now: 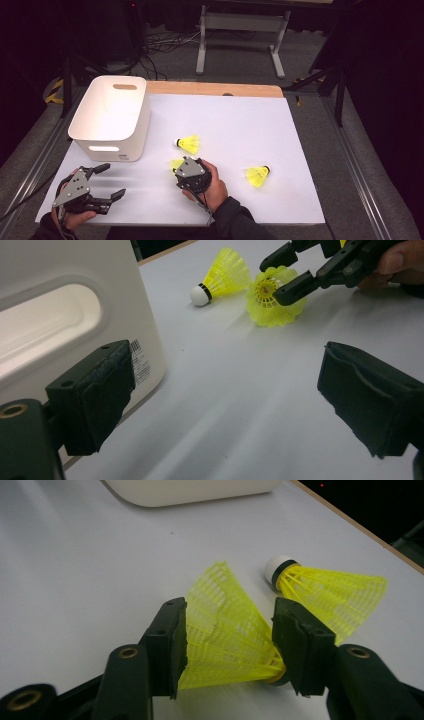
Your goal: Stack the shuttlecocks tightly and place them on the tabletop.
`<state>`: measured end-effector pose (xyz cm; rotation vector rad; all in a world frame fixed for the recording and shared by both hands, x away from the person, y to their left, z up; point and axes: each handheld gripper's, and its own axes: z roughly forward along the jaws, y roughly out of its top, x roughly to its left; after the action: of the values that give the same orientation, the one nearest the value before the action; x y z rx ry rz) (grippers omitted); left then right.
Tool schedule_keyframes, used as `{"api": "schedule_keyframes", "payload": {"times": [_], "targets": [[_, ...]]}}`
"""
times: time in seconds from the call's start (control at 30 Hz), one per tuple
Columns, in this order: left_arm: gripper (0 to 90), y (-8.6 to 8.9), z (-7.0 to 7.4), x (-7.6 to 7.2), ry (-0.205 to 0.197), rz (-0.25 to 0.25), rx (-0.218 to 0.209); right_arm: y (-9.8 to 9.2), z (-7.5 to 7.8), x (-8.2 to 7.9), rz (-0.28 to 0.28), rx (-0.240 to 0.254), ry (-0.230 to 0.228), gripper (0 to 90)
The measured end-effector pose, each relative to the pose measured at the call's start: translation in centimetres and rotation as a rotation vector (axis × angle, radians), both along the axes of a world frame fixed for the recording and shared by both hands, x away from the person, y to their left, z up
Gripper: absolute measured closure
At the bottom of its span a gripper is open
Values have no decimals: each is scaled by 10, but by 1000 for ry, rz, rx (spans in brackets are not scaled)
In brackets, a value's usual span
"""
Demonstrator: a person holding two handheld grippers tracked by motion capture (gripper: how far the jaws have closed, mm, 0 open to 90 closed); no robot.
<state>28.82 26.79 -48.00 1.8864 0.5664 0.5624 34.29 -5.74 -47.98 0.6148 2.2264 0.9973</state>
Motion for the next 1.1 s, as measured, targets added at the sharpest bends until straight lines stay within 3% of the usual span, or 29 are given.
{"api": "schedule_keyframes", "payload": {"times": [0.43,0.57,1.1], "targets": [[94,0,0,0,5,4,2,-5,11,-5,-50,-16,-65,809],[94,-1,-1,1,6,4,4,-12,18,-4,-54,6,-64,885],[94,-1,-1,1,10,4,10,-39,31,4,-27,134,39,896]]}}
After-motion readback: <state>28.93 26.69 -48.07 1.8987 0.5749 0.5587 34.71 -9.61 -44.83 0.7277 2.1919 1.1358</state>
